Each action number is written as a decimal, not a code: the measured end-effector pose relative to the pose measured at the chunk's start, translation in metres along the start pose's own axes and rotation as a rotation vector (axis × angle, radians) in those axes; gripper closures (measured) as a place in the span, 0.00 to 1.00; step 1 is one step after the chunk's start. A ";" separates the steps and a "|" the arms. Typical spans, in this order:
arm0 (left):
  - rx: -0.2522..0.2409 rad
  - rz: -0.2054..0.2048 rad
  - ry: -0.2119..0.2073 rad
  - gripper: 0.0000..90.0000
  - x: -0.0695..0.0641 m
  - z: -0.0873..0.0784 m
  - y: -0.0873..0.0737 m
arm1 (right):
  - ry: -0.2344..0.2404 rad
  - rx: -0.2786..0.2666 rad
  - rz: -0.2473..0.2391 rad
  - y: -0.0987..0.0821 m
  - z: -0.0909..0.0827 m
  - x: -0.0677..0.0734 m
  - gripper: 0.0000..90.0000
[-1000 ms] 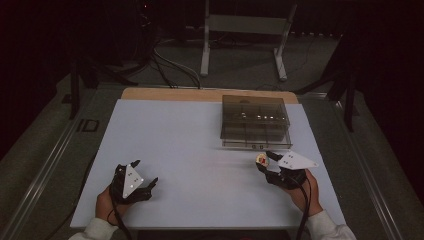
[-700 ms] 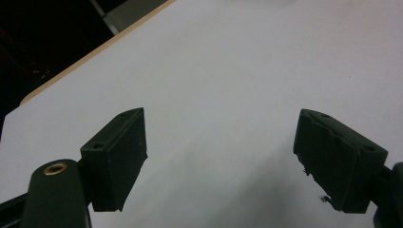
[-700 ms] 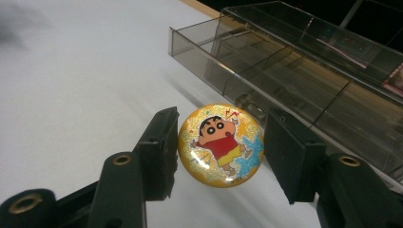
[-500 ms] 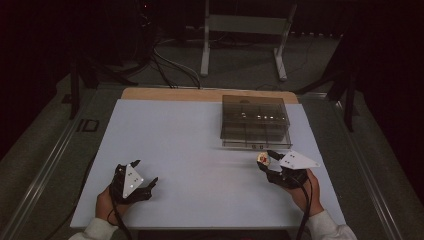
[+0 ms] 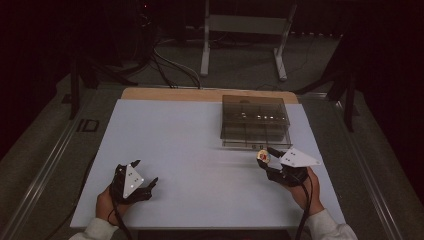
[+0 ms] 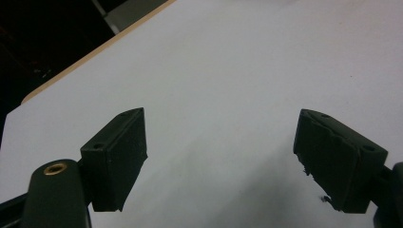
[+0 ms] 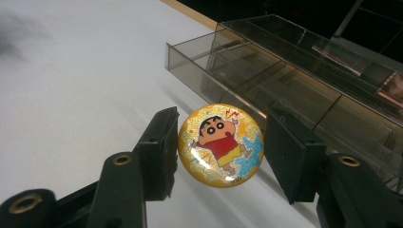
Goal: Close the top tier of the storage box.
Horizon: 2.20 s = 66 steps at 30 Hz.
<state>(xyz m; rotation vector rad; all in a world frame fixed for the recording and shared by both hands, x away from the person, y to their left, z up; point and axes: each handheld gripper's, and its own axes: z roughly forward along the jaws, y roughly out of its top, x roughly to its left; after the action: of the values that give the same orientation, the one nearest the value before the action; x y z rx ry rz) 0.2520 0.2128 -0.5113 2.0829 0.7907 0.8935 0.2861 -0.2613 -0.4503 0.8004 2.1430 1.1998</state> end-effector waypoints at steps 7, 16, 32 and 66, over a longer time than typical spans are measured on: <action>0.002 0.000 -0.001 0.22 0.000 0.000 0.000 | -0.003 -0.008 0.008 0.002 0.002 -0.005 0.52; 0.002 -0.002 0.000 0.22 0.000 0.000 0.000 | -0.012 -0.020 0.000 0.008 0.005 -0.008 0.52; 0.001 -0.002 0.002 0.22 0.000 0.000 0.000 | -0.010 -0.017 -0.022 0.019 0.015 -0.006 0.52; -0.003 -0.003 -0.001 0.22 0.000 0.000 0.000 | -0.034 0.048 -0.061 0.046 0.063 -0.012 0.52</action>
<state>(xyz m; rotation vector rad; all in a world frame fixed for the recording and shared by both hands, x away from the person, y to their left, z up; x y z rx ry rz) 0.2519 0.2133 -0.5115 2.0792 0.7915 0.8913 0.3491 -0.2163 -0.4364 0.7648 2.1600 1.0997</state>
